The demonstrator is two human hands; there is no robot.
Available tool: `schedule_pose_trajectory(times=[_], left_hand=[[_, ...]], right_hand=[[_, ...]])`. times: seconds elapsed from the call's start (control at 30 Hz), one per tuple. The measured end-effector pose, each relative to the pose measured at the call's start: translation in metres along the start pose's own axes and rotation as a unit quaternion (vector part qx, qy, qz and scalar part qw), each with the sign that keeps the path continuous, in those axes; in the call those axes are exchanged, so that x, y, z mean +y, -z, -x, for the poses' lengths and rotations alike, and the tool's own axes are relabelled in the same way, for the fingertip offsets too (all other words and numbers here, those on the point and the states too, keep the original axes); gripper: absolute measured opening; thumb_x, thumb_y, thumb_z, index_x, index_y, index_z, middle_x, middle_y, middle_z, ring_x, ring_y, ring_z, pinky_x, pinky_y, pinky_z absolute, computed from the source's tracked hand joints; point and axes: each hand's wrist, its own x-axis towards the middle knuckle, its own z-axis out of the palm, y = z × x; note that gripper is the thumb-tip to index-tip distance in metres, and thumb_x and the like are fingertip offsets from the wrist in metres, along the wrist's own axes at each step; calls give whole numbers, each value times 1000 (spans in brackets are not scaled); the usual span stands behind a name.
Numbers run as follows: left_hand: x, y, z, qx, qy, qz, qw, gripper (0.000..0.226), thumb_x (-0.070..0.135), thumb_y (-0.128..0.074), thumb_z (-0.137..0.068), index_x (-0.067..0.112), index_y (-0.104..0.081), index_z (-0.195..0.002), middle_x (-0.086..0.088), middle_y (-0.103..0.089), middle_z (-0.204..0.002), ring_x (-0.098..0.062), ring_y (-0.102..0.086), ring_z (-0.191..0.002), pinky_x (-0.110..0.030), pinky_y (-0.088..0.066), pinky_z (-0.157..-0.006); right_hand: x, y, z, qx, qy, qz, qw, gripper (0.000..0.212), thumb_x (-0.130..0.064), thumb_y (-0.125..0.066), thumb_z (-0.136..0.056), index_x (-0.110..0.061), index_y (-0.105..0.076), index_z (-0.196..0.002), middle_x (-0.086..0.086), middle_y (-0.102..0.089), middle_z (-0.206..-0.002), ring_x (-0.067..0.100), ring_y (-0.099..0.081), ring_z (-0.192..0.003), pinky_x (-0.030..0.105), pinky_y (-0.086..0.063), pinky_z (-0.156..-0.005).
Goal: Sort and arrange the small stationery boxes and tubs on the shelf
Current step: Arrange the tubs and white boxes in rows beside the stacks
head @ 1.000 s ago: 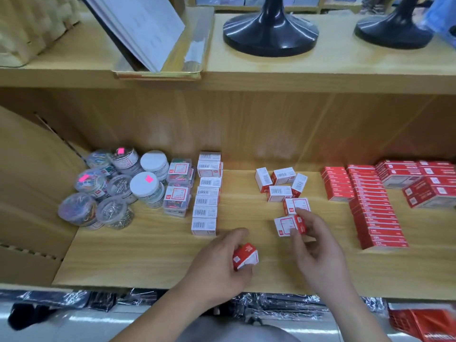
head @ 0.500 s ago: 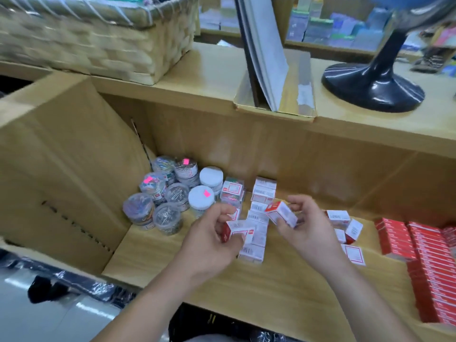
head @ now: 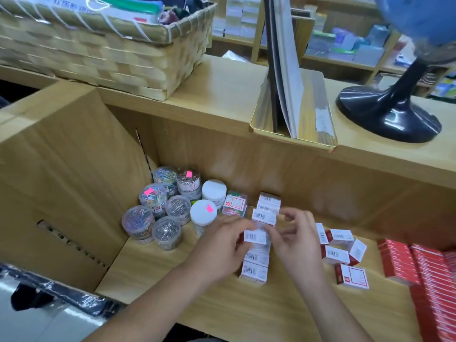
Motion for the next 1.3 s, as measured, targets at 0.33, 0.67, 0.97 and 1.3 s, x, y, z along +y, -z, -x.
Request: schedule_pose_trajectory(times=[0.33,0.67,0.97,1.3], left_hand=[[5,-10,-14,42,10,-63,997,42,42,-80,-77,28,-58,-111,12,-48,-103,-11,-54,-90,-29,-46,-76],[-1,-24,-20,20,-43,-302,952,45,58,-43,-88,23,-72,-90,3,-51,-88,-25,-47,-88,-40,-32,-71],[26,-4,-10,86,-35,-226,970,23,40,-63,-87,21,-70,-97,3,-54,-91,-26,-49,-87,-40,-39,-73],[94,-114,-52,-132,-108,-149,974,42,26,-55,-95,19,-54,-136,-4,-46,-119,-27,-52,-109,-41,-52,-78]], right_hand=[[18,9,16,-117,-54,18,992,51,-19,-71,-87,-15,-59,-137,-24,-54,-118,-2,-58,-112,24,-53,-90],[9,1,18,-196,-21,66,978,42,-35,-41,-103,-35,-38,-145,-12,-52,-124,8,-48,-122,33,-46,-98],[20,32,27,-138,-82,47,986,49,-29,-61,-95,-21,-52,-142,-15,-58,-120,0,-59,-108,22,-51,-91],[99,119,68,67,-168,197,963,37,-37,-77,-81,-20,-64,-111,4,-57,-101,29,-59,-95,40,-51,-78]])
